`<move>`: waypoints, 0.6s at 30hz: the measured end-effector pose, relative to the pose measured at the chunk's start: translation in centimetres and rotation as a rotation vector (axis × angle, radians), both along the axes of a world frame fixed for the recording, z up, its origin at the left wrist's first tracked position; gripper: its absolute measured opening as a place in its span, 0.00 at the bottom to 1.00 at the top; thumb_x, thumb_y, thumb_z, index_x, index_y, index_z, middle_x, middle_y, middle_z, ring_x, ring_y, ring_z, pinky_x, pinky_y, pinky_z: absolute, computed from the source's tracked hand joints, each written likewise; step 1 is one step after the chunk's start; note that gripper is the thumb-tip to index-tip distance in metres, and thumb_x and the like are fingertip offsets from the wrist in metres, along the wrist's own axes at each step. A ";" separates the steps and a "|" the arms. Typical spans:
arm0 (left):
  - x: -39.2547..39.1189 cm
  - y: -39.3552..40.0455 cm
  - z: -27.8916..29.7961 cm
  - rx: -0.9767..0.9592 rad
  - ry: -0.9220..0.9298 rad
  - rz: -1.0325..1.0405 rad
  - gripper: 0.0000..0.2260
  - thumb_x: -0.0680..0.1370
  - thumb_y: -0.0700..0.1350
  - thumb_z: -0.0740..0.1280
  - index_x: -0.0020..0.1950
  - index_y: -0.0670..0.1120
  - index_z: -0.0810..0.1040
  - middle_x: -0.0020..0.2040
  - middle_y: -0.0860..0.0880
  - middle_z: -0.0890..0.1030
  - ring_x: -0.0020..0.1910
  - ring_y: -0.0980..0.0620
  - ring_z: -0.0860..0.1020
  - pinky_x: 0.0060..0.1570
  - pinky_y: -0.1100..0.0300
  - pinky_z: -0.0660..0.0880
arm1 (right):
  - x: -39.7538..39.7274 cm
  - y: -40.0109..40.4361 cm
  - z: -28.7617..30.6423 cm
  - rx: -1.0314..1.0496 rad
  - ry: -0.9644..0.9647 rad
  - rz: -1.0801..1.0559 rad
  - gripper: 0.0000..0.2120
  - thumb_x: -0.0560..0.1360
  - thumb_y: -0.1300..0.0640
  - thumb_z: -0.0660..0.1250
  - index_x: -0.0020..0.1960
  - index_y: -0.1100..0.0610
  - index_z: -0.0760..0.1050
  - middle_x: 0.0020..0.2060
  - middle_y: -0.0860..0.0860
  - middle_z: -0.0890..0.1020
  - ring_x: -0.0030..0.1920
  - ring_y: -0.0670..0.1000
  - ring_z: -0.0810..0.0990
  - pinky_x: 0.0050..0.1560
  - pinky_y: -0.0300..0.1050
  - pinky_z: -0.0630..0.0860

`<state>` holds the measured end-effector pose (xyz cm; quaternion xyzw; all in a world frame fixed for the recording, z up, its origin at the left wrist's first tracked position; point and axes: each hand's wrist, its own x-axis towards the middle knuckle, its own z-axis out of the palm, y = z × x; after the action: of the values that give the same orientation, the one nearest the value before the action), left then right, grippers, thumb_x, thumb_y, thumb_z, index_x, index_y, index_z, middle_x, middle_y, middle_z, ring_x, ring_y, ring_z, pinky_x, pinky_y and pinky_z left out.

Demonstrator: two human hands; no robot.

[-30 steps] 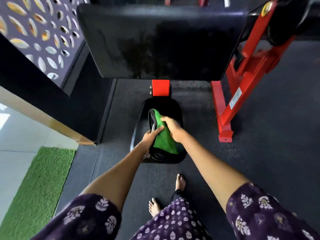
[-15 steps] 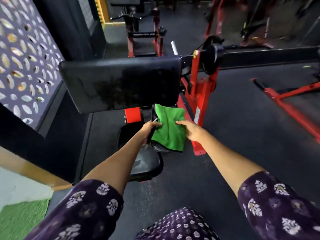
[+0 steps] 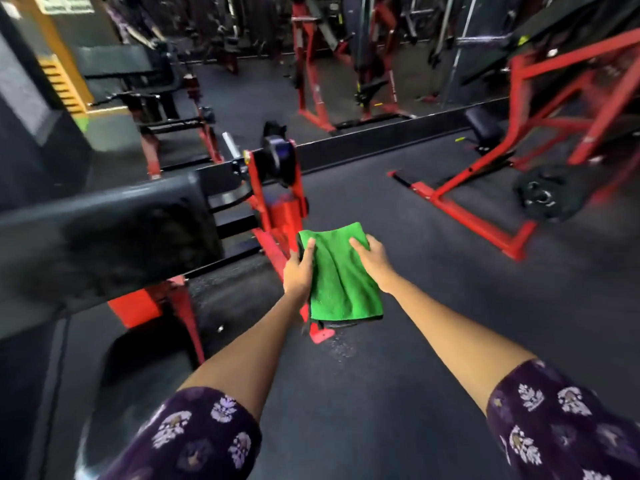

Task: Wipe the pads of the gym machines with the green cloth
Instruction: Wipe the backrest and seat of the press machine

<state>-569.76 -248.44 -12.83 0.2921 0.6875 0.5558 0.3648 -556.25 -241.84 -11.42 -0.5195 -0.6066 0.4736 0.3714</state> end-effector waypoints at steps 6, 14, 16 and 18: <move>10.8 9.2 1.0 0.109 -0.074 -0.013 0.20 0.71 0.54 0.67 0.56 0.43 0.70 0.51 0.46 0.77 0.48 0.50 0.73 0.53 0.55 0.70 | 10.1 8.8 0.2 0.122 -0.156 -0.194 0.20 0.76 0.46 0.60 0.60 0.60 0.71 0.55 0.60 0.79 0.56 0.63 0.76 0.58 0.59 0.71; 17.0 20.6 -0.8 0.043 0.126 -0.006 0.05 0.81 0.40 0.57 0.56 0.40 0.66 0.57 0.36 0.76 0.55 0.41 0.75 0.48 0.55 0.65 | 17.2 18.4 -0.2 0.186 -0.334 -0.155 0.25 0.81 0.49 0.57 0.73 0.62 0.61 0.65 0.62 0.73 0.66 0.62 0.69 0.61 0.49 0.64; 17.6 24.9 -1.2 0.046 0.077 0.028 0.07 0.80 0.38 0.57 0.58 0.41 0.64 0.57 0.39 0.76 0.54 0.41 0.75 0.48 0.55 0.66 | 18.2 22.1 -0.6 0.206 -0.354 -0.172 0.25 0.81 0.49 0.57 0.73 0.61 0.61 0.64 0.63 0.74 0.65 0.62 0.70 0.60 0.48 0.64; 18.2 29.7 -1.6 0.051 0.045 0.002 0.09 0.79 0.36 0.57 0.59 0.44 0.64 0.56 0.43 0.75 0.50 0.44 0.74 0.47 0.55 0.66 | 18.9 26.5 -0.8 0.243 -0.350 -0.188 0.23 0.81 0.49 0.58 0.70 0.61 0.65 0.59 0.64 0.77 0.61 0.63 0.73 0.56 0.50 0.67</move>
<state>-551.54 -218.74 -14.39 0.3130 0.6814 0.5669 0.3411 -537.39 -215.30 -12.24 -0.5994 -0.6634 0.2629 0.3626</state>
